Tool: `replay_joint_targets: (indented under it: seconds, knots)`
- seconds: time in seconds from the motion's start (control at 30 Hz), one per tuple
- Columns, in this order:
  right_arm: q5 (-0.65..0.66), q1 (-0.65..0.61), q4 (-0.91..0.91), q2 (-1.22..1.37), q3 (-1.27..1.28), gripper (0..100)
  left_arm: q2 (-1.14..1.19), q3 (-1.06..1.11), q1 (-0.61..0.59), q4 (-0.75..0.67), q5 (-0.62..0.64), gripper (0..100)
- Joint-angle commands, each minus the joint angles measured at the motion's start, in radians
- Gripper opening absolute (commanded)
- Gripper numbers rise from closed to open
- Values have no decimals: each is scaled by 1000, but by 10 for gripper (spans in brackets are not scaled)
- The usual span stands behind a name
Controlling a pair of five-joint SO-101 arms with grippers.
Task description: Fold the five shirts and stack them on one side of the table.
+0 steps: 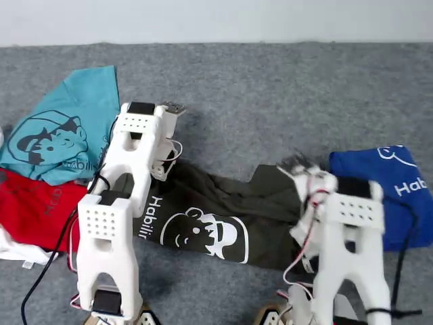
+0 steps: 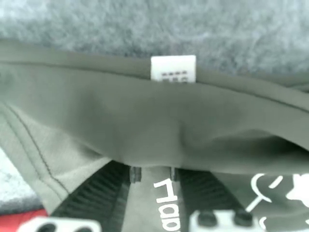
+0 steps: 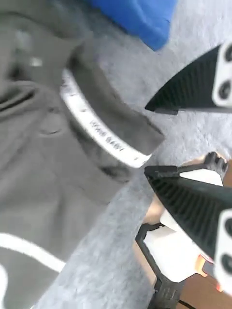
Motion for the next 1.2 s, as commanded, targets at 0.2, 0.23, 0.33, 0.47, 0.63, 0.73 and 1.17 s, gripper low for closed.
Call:
replay_joint_targets:
  seconds: [0.2, 0.23, 0.33, 0.47, 0.63, 0.73, 1.17]
  knots:
    - [41, -1, -148, -58, 209, 191, -57, -114, -28, 81, 12, 118]
    - [41, 2, -163, -58, 216, 191, -84, -93, -38, 81, 12, 119]
    - [44, 4, -177, -56, 230, 191, -183, 15, -61, 81, 6, 119]
    - [46, 4, -189, -50, 232, 191, -341, 199, -91, 80, -54, 119]
    - [44, 4, -312, -48, 304, 191, -514, 404, -118, 80, -120, 119]
    - [43, 5, -328, -58, 321, 191, -583, 515, -126, 78, -160, 119]
    - [46, 2, -315, -58, 298, 191, -514, 628, -296, -17, -233, 119]
